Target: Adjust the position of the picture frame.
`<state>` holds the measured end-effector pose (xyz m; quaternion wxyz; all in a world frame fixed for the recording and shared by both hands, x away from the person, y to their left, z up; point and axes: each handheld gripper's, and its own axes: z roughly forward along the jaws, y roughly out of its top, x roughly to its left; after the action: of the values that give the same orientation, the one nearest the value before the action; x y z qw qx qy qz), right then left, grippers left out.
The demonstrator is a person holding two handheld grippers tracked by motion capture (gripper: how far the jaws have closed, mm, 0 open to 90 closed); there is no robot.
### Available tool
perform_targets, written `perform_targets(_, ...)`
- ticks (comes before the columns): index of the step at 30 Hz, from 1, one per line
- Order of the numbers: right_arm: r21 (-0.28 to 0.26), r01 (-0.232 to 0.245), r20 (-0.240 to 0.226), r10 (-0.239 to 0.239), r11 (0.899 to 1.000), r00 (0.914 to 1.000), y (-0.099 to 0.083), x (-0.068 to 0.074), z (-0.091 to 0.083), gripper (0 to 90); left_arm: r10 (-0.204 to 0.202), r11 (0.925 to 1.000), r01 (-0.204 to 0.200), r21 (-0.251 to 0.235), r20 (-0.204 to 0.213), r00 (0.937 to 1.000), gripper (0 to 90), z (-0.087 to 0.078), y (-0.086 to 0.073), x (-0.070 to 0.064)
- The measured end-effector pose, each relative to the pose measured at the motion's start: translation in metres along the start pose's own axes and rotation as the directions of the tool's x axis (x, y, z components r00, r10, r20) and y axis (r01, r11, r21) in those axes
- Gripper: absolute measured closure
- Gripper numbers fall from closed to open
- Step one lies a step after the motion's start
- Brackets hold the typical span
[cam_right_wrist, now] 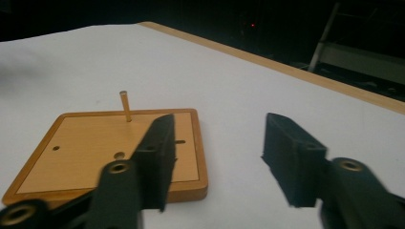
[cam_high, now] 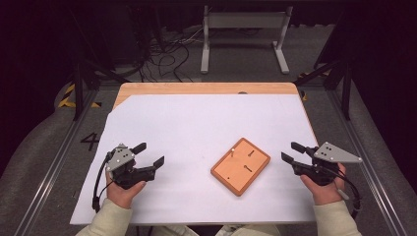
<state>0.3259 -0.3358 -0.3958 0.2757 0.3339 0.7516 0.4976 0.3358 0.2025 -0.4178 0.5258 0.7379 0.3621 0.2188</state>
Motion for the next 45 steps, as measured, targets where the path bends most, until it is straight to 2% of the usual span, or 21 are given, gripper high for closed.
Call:
perform_targets(2,0.018,0.003,-0.014,-0.003,1.0,0.9999,0.0,0.002,-0.001,61.9,0.0,1.0,0.0,-0.004,-0.001,1.0,18.9,0.0,0.0,0.0)
perform_targets(6,0.027,0.034,-0.014,-0.033,0.999,0.9994,0.002,0.006,-0.003,76.2,0.001,1.0,-0.001,-0.002,-0.003,1.0,19.2,0.0,0.0,-0.001)
perform_targets(11,0.06,0.051,-0.028,-0.049,0.997,0.9984,0.004,0.01,-0.002,88.8,0.005,1.0,-0.005,-0.001,-0.005,1.0,19.7,0.0,0.0,-0.001)
perform_targets(17,0.133,0.072,-0.035,-0.068,0.988,0.9971,0.007,0.015,0.002,90.0,0.005,1.0,-0.005,0.003,-0.002,1.0,19.8,0.0,0.0,-0.001)
perform_targets(20,0.15,0.076,-0.04,-0.07,0.986,0.9967,0.008,0.017,0.004,90.0,0.007,1.0,-0.007,0.003,-0.002,1.0,19.8,0.0,0.0,-0.001)
perform_targets(23,0.201,0.079,-0.047,-0.071,0.976,0.9963,0.008,0.018,0.008,90.0,0.006,1.0,-0.006,0.003,-0.001,1.0,19.8,0.001,0.0,-0.001)
perform_targets(27,0.279,0.085,-0.073,-0.067,0.956,0.9951,0.005,0.018,0.015,90.0,0.008,0.9999,-0.008,0.007,-0.001,1.0,19.8,0.001,0.001,-0.001)
perform_targets(30,0.336,0.082,-0.076,-0.059,0.938,0.9953,0.003,0.018,0.02,90.0,0.006,0.9999,-0.006,0.01,-0.001,1.0,19.8,0.001,0.0,-0.001)
perform_targets(31,0.362,0.085,-0.073,-0.063,0.928,0.9953,0.002,0.018,0.023,90.0,0.006,0.9999,-0.006,0.01,-0.001,1.0,19.8,0.001,0.0,-0.001)
perform_targets(33,0.394,0.081,-0.072,-0.057,0.915,0.9958,0.0,0.017,0.026,90.0,0.005,0.9999,-0.005,0.011,-0.001,1.0,19.8,0.001,0.0,-0.001)
perform_targets(35,0.442,0.078,-0.069,-0.052,0.894,0.9962,-0.002,0.016,0.031,90.0,0.005,0.9999,-0.005,0.012,0.0,1.0,19.8,0.001,0.0,-0.001)
perform_targets(37,0.473,0.07,-0.068,-0.043,0.878,0.9967,-0.004,0.016,0.035,90.0,0.004,0.9999,-0.004,0.014,-0.002,1.0,19.8,0.002,0.0,-0.001)
perform_targets(39,0.515,0.064,-0.068,-0.034,0.855,0.9971,-0.005,0.014,0.04,90.0,0.009,0.9998,-0.009,0.018,-0.002,1.0,19.8,0.002,0.0,-0.001)
perform_targets(40,0.515,0.064,-0.068,-0.034,0.855,0.9971,-0.005,0.014,0.04,90.0,0.009,0.9998,-0.009,0.018,-0.002,1.0,19.8,0.002,0.0,-0.001)
perform_targets(42,0.545,0.064,-0.068,-0.032,0.836,0.9972,-0.006,0.014,0.044,90.0,0.009,0.9998,-0.009,0.02,-0.002,1.0,19.8,0.002,0.0,-0.001)
perform_targets(43,0.565,0.063,-0.072,-0.027,0.823,0.9971,-0.007,0.013,0.048,90.0,0.009,0.9997,-0.009,0.022,-0.001,1.0,19.8,0.003,0.0,-0.001)
perform_targets(45,0.568,0.065,-0.075,-0.026,0.821,0.9968,-0.006,0.013,0.05,90.0,0.007,0.9997,-0.007,0.021,-0.001,1.0,19.8,0.003,0.0,-0.002)
